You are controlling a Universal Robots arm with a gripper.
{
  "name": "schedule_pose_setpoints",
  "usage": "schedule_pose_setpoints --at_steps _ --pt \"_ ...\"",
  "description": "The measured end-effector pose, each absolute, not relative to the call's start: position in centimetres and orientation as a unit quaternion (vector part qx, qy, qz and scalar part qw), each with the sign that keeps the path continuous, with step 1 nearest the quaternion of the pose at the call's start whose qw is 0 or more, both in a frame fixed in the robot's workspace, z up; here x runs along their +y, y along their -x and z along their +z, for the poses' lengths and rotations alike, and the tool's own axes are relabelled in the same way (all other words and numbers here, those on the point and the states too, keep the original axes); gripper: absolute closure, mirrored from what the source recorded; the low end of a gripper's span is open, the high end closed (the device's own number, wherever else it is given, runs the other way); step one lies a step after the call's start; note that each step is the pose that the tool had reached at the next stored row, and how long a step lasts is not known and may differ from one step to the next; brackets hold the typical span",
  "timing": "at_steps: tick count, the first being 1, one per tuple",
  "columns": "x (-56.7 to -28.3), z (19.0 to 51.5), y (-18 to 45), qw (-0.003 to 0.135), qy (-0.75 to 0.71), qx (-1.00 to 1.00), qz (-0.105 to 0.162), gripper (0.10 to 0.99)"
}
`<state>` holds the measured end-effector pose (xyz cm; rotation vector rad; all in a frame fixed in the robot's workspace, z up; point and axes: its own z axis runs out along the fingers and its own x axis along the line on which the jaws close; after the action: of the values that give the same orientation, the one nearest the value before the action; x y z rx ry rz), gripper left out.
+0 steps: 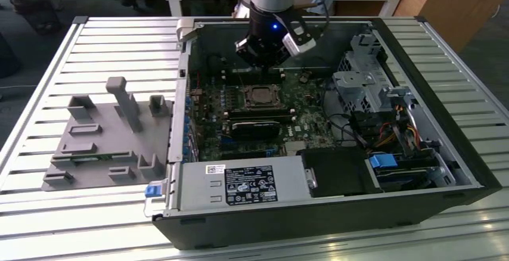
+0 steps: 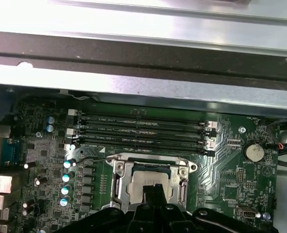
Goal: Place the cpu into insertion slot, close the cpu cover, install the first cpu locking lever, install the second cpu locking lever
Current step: 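Install the first cpu locking lever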
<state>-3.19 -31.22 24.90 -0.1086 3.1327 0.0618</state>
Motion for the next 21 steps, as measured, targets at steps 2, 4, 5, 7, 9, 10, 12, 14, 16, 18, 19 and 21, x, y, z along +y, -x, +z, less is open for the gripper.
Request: schedule_pose_setpoints --at_steps 2,4,5,7,9,10,12,14,16,18,19,21 --pt "-31.22 24.90 3.19 0.003 0.039 0.999 0.020 0.965" --pt "-31.22 24.90 3.19 0.003 0.044 0.999 0.020 0.965" --pt "-31.22 24.90 3.19 0.003 0.047 0.999 0.020 0.965" --pt "-31.22 24.90 3.20 0.003 0.051 0.999 0.020 0.965" --pt "-31.22 24.90 3.19 0.003 0.055 0.998 0.020 0.965" --pt "-31.22 24.90 3.19 0.003 0.057 0.998 0.020 0.965" --pt "-31.22 24.90 3.19 0.003 0.062 0.998 0.020 0.965" --pt "-31.22 24.90 3.20 0.003 0.064 0.998 0.020 0.965" --pt "-31.22 24.90 3.20 0.003 0.064 0.998 0.020 0.965" --pt "-31.22 24.90 3.20 0.003 0.063 0.998 0.020 0.965" --pt "-31.22 24.90 3.20 0.003 0.062 0.998 0.020 0.965" --pt "-31.22 24.90 3.20 0.003 0.055 0.998 0.020 0.965"
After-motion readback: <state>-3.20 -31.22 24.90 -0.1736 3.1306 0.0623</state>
